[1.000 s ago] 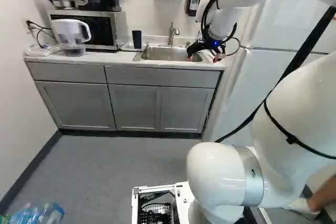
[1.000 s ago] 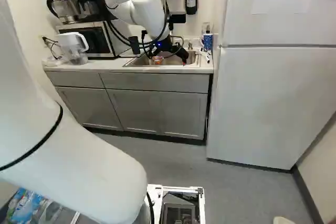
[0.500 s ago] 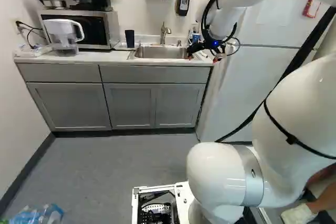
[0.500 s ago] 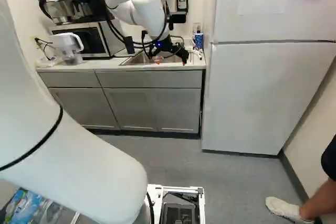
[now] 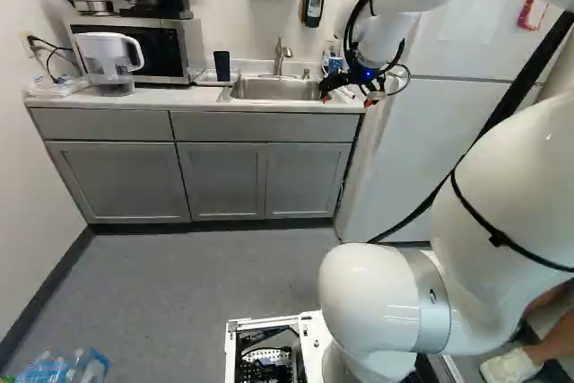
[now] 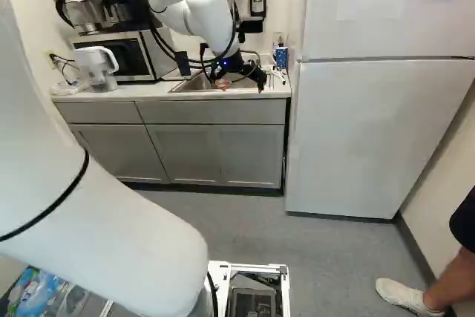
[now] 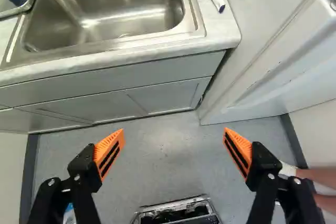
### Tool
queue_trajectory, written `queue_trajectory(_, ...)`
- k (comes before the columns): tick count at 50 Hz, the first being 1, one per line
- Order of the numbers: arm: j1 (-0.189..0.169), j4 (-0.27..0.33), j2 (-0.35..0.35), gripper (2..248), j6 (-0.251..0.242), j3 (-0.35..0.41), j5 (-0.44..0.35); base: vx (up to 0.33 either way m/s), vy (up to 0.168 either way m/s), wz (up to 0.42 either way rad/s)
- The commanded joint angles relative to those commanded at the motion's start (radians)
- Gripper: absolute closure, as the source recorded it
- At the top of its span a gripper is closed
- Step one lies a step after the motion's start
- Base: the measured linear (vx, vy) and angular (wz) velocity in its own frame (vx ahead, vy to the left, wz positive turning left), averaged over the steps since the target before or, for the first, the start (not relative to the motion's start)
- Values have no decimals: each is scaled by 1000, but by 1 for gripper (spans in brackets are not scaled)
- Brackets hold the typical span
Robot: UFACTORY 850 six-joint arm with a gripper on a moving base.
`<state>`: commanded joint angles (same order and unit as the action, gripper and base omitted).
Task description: Rinse the cup and place it in the tray
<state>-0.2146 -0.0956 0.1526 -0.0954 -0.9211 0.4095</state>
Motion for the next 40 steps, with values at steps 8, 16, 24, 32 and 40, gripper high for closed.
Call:
queue_trajectory(8,0,0,0,3,0,2,-2,0,0,0)
queue_trajectory(16,2,1,1,3,1,8,-12,0,0,0)
queue_trajectory(24,5,2,3,3,2,19,-29,0,0,0)
queue_trajectory(32,9,4,5,3,4,34,-52,0,0,0)
queue_trajectory(40,14,6,8,3,6,54,-83,0,0,0)
